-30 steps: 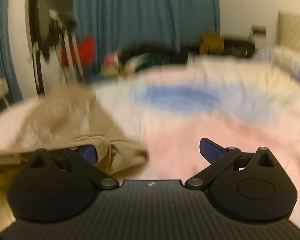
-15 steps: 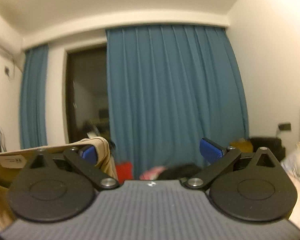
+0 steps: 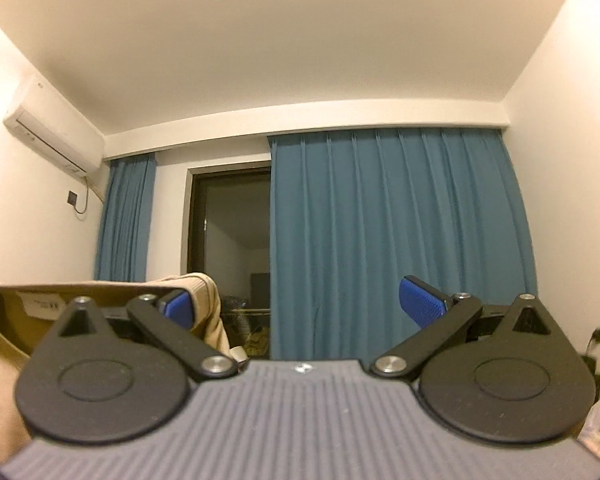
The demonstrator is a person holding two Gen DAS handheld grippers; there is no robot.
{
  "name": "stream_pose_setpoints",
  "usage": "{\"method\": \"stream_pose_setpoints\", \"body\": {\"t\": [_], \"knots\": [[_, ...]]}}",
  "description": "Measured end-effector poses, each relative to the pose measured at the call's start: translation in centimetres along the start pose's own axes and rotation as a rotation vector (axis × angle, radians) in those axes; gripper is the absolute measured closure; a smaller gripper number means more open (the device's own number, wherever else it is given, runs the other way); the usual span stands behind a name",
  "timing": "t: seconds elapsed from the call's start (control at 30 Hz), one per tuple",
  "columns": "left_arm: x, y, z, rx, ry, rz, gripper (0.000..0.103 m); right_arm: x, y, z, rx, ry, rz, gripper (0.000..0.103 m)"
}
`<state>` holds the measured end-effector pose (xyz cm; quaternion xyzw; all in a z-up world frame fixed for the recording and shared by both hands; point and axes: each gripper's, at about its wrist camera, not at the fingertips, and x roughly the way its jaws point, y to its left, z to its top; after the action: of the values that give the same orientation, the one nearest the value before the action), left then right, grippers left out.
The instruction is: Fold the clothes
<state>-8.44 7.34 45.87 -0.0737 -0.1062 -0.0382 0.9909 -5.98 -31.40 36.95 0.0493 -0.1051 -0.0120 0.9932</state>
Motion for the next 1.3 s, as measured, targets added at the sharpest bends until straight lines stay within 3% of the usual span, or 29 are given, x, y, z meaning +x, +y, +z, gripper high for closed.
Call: {"method": "stream_pose_setpoints", "body": {"t": [0.1, 0.3, 0.47, 0.7, 0.87, 1.0, 1.07, 1.17, 1.3], "knots": [[1.9, -0.1, -2.3, -0.006, 0.059, -0.022, 0.008, 1.0, -0.4, -1.4, -0.015, 0.032, -0.012, 0.000], [10.3, 1.2, -12.7, -0.016, 0.234, -0.028, 0.008, 3.4, -1.3, -4.5, -0.042, 0.105, -0.036, 0.000], [20.7, 2.4, -21.9, -0.008, 0.354, 0.003, 0.008, 13.1, -2.2, -13.4, -0.044, 0.262, -0.079, 0.000], [37.6, 3.2, -37.8, 0.027, 0.415, 0.092, 0.008, 29.4, -3.2, -28.2, -0.069, 0.371, -0.150, 0.000], [47.9, 4.7, -53.2, 0.007, 0.637, 0.135, 0.008, 37.8, -4.9, -41.1, -0.054, 0.581, -0.136, 0.000], [52.4, 6.8, -63.2, -0.002, 0.861, 0.150, 0.009, 44.5, -6.2, -51.4, -0.040, 0.749, -0.124, 0.000], [52.9, 7.3, -66.7, 0.020, 0.977, 0.118, 0.009, 47.3, -6.9, -56.2, -0.033, 0.836, -0.107, 0.000], [53.2, 7.2, -70.1, 0.093, 1.113, 0.043, 0.009, 48.2, -6.7, -59.0, -0.063, 0.973, -0.013, 0.000], [53.4, 7.0, -69.4, 0.101, 1.186, -0.008, 0.007, 48.4, -4.9, -58.7, -0.083, 1.059, 0.121, 0.000]]}}
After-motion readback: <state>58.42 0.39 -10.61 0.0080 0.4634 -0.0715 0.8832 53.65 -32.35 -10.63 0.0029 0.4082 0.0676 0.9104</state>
